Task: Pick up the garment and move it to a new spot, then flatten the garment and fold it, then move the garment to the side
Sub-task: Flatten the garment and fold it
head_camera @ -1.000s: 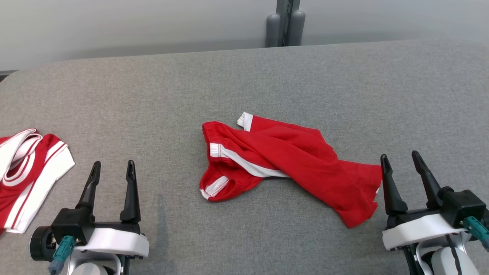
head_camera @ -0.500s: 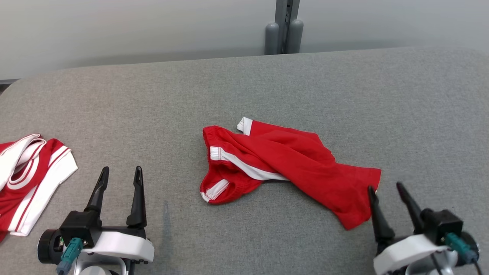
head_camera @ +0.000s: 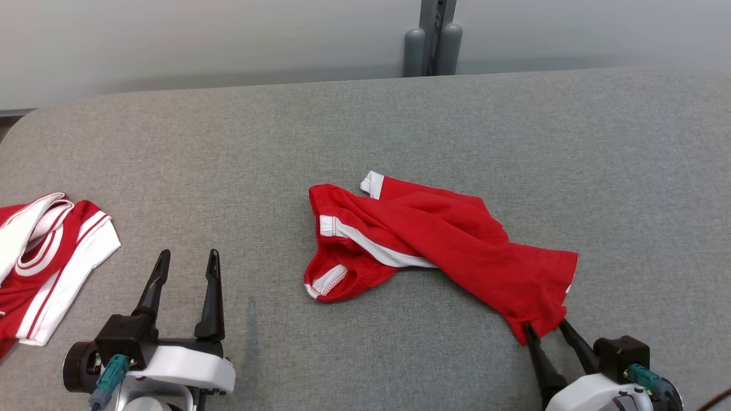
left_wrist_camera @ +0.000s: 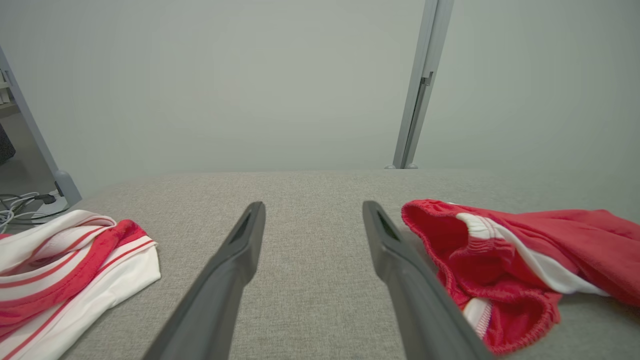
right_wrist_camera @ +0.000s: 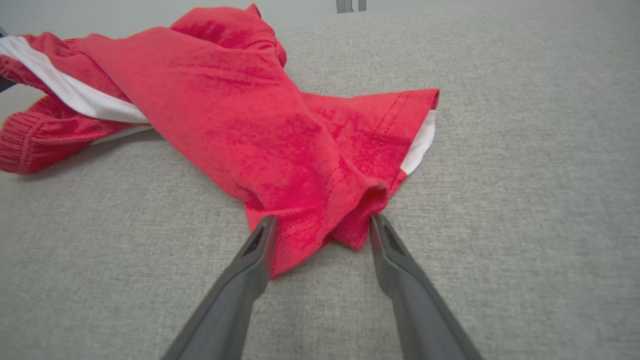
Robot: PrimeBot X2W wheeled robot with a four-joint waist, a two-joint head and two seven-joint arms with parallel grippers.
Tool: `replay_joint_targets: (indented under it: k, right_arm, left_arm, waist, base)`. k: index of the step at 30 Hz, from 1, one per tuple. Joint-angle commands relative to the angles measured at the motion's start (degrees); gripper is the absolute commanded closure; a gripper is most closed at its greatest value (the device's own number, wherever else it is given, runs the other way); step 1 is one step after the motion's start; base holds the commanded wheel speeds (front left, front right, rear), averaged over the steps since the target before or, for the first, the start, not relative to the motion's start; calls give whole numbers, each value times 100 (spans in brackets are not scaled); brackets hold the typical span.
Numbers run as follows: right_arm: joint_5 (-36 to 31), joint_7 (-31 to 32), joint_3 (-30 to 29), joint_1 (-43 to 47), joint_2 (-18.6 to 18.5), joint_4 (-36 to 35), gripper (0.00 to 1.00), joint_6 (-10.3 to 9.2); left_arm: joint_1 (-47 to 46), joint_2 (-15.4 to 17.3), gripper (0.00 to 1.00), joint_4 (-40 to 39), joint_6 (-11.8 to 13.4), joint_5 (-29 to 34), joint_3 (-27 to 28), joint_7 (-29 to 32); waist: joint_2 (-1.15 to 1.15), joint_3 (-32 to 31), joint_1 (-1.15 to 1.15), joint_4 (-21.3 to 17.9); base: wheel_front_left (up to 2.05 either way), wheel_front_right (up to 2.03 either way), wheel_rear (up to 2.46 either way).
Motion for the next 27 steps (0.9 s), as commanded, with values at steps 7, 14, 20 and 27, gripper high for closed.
replay_joint_targets:
  k: [7,14,20,27]
  right_arm:
    - [134,-212,79,-314,-36,169,100,1]
    - [163,-337,28,-489,-130,-268,100,1]
    - [139,-369,-155,-809,-294,-503,100,1]
    - [153,-384,-309,-1747,-519,-406,100,1]
  left_arm:
    - [-87,-2,0,28,-33,40,20,1]
    - [-63,-5,0,-19,-54,61,41,1]
    - [-188,-28,0,-70,-78,89,24,0]
    - [-509,-87,0,-151,-146,170,-39,1]
  waist:
    - [0,-6,0,26]
    - [0,13,0,3]
    - [0,174,0,21]
    - [0,623,0,81]
  base:
    - [0,0,0]
    - [0,0,0]
    - [0,0,0]
    - [0,0,0]
